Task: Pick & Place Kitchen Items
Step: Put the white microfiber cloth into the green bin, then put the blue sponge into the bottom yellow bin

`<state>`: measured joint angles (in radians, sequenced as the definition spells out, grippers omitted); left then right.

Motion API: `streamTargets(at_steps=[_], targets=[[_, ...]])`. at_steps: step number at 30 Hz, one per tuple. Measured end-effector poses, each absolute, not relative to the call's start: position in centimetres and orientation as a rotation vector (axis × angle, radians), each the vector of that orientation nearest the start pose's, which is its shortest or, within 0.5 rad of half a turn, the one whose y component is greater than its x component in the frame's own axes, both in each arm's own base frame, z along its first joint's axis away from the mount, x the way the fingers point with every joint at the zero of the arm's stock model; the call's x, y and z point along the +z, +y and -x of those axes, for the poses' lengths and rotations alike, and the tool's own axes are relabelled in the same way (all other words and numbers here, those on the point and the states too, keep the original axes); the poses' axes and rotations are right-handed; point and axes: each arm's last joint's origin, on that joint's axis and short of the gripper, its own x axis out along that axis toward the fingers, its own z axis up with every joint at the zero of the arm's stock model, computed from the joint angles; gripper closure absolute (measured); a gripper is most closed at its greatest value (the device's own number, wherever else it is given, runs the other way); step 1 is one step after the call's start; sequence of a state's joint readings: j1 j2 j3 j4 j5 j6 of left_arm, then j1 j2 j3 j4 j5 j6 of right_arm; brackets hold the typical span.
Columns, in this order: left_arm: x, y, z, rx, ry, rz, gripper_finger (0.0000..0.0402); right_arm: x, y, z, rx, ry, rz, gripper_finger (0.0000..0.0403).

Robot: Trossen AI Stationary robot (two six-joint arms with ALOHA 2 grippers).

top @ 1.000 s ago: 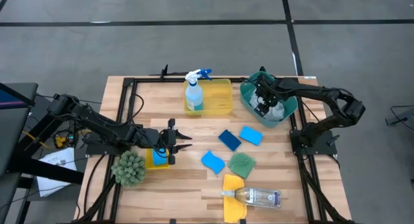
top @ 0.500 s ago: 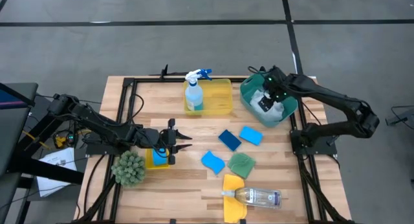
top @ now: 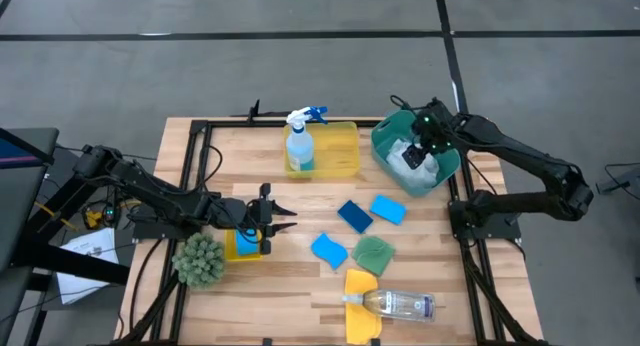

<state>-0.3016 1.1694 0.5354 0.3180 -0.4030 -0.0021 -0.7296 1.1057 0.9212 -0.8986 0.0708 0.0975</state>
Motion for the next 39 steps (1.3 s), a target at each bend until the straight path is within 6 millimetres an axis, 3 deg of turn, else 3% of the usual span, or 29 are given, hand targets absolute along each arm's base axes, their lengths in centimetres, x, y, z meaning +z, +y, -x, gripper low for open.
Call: streamTargets(at_steps=[9,17,24,33,39], targets=[[22.0,-6.0,-23.2,0.101,0.297,-0.107,0.0298,29.2,-13.6,-14.9,-0.780,0.942,-0.409,0.0101],[22.0,-6.0,-23.2,0.101,0.300,-0.108,0.0298,28.1,-13.5,-15.0,-0.780,1.019,-0.456,0.0115],[22.0,-6.0,-23.2,0.101,0.300,-0.109,0.0298,27.4,-13.5,-16.3,-0.749,1.040,-0.450,0.0202],[22.0,-6.0,-23.2,0.101,0.300,-0.109,0.0298,26.1,-14.0,-17.4,-0.715,1.104,-0.426,0.0385],[22.0,-6.0,-23.2,0.101,0.300,-0.109,0.0298,26.2,-14.1,-17.5,-0.718,1.087,-0.421,0.0394]])
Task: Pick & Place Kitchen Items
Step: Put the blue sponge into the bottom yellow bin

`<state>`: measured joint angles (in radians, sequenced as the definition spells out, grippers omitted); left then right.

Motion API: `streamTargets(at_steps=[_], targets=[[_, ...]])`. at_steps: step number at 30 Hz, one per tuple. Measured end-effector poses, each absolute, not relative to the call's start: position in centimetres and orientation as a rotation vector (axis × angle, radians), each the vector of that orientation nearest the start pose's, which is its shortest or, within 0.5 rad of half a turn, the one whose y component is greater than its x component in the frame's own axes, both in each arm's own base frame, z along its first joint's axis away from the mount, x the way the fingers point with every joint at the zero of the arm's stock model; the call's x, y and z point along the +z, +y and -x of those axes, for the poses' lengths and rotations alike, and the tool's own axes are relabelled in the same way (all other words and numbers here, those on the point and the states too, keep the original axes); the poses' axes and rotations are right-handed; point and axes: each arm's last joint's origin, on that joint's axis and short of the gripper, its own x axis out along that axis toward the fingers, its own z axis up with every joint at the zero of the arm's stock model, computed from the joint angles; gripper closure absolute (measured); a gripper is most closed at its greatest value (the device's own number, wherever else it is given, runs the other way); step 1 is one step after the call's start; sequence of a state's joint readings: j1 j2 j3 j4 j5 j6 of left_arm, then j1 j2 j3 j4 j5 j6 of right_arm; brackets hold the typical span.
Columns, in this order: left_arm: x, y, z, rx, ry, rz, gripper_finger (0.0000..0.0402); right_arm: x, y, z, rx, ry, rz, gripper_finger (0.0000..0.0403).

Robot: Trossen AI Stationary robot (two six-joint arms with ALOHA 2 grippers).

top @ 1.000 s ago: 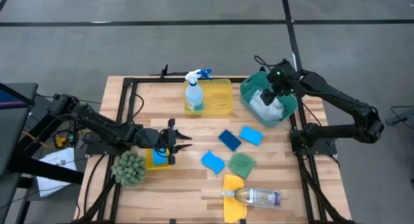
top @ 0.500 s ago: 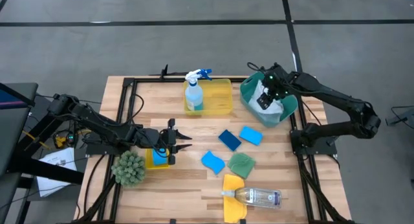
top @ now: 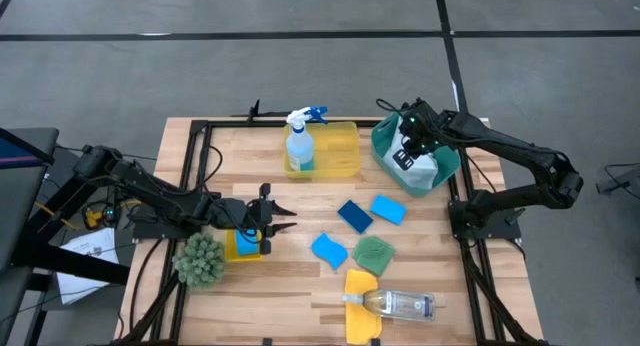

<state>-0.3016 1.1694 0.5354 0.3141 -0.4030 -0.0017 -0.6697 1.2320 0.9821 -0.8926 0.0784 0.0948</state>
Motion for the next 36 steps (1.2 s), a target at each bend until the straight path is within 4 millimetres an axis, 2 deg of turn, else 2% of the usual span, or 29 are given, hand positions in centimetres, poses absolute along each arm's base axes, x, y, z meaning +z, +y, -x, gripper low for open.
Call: streamTargets(at_steps=[7,11,25,36], targets=[[22.0,-6.0,-23.2,0.101,0.300,-0.107,0.0298,26.2,-14.0,-17.4,-0.720,1.094,-0.437,0.0402],[22.0,-6.0,-23.2,0.101,0.300,-0.106,0.0298,26.1,-13.1,-17.8,-0.681,1.115,-0.459,0.0402],[22.0,-6.0,-23.2,0.101,0.300,-0.105,0.0298,26.4,-6.8,-21.5,-0.491,1.062,-0.421,0.0403],[22.0,-6.0,-23.2,0.102,0.300,-0.103,0.0298,26.7,-2.5,-23.0,-0.374,0.999,-0.435,0.0403]])
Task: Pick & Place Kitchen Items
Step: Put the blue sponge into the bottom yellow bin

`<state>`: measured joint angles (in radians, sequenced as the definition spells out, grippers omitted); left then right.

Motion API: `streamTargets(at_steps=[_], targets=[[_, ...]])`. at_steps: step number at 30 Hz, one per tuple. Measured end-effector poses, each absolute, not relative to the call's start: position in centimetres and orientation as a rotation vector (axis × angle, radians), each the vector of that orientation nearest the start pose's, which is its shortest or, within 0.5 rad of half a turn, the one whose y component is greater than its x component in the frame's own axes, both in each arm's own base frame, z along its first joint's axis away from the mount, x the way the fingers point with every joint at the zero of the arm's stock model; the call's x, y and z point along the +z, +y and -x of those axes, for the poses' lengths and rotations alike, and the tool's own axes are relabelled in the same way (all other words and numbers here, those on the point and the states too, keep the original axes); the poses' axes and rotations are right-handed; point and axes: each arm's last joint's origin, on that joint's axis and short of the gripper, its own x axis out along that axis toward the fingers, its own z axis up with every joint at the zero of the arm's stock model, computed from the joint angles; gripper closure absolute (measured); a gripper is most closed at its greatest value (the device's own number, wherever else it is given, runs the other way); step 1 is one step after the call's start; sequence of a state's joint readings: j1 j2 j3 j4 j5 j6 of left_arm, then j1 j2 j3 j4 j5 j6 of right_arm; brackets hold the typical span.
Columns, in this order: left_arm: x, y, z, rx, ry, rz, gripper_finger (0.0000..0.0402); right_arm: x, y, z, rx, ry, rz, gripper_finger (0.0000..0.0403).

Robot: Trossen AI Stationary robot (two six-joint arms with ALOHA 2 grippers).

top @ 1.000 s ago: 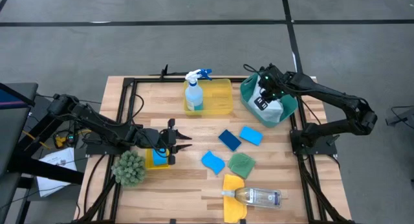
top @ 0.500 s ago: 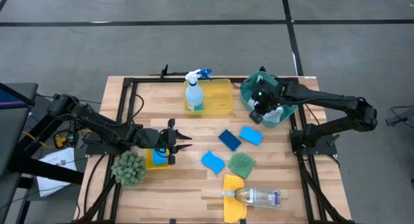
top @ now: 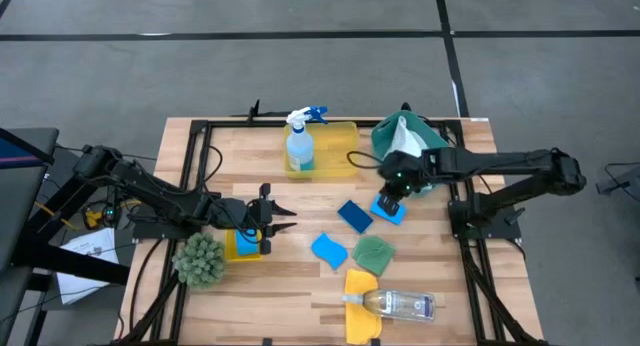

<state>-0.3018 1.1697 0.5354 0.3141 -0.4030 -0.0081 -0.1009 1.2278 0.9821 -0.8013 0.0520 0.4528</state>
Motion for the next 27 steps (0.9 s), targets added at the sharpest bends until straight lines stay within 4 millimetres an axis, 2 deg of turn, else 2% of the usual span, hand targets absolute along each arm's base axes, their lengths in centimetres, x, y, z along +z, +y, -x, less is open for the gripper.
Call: streamTargets(at_steps=[5,9,17,22,27], targets=[[22.0,-6.0,-23.2,0.102,0.300,-0.102,0.0298,26.6,-0.7,-23.3,-0.364,0.996,-0.399,0.0403],[22.0,-6.0,-23.2,0.102,0.300,-0.098,0.0298,25.8,1.0,-23.8,-0.365,1.028,-0.351,0.0403],[22.0,-6.0,-23.2,0.103,0.299,-0.094,0.0298,22.2,3.6,-25.2,-0.433,1.181,-0.233,0.0401],[21.7,-6.0,-23.1,0.104,0.305,-0.086,0.0298,20.4,4.2,-24.8,-0.611,1.289,-0.211,0.0366],[21.1,-5.9,-22.8,0.106,0.324,-0.085,0.0298,19.8,5.0,-24.7,-0.691,1.265,-0.289,0.0313]])
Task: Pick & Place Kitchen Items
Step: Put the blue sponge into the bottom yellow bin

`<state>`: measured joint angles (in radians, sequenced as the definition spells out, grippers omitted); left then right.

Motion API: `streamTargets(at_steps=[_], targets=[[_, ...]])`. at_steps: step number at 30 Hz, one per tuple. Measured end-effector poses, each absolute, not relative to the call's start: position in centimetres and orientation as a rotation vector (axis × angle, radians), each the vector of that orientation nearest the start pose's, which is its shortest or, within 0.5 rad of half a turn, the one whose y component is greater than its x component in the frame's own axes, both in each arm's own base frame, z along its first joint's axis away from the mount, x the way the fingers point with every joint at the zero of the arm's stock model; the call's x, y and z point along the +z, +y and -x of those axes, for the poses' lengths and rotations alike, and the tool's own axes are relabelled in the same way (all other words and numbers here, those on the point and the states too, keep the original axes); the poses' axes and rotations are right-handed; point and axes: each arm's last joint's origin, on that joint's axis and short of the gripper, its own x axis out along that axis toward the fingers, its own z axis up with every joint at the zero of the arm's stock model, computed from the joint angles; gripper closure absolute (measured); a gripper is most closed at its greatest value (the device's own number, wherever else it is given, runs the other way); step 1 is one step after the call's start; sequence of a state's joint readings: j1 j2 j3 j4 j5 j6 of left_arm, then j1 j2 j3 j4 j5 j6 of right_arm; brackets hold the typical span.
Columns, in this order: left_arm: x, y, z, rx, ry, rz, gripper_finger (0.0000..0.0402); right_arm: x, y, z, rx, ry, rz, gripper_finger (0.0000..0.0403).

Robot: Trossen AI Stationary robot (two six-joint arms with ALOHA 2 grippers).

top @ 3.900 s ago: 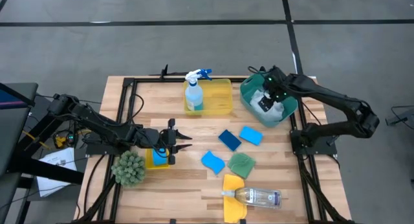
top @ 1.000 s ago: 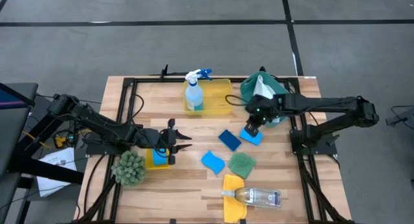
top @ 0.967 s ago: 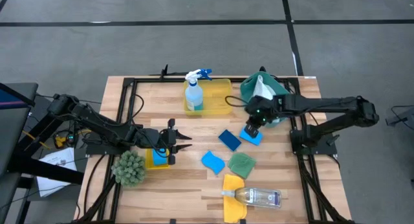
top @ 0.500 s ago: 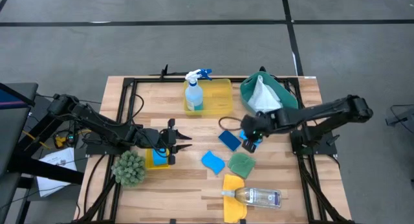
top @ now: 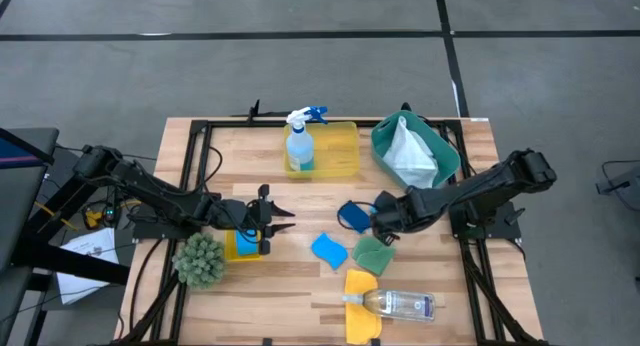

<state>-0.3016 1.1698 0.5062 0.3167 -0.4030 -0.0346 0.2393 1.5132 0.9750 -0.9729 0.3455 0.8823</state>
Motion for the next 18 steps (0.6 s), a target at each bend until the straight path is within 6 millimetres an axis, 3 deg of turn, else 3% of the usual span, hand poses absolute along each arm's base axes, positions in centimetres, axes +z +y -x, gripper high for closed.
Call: streamTargets(at_steps=[9,18], targets=[[21.0,-5.9,-22.8,0.106,0.294,-0.070,0.0298,18.0,5.3,-23.3,-0.850,1.213,-0.421,0.0236],[21.0,-5.9,-22.8,0.106,0.291,-0.069,0.0298,16.9,5.3,-23.2,-0.832,1.196,-0.441,0.0234]])
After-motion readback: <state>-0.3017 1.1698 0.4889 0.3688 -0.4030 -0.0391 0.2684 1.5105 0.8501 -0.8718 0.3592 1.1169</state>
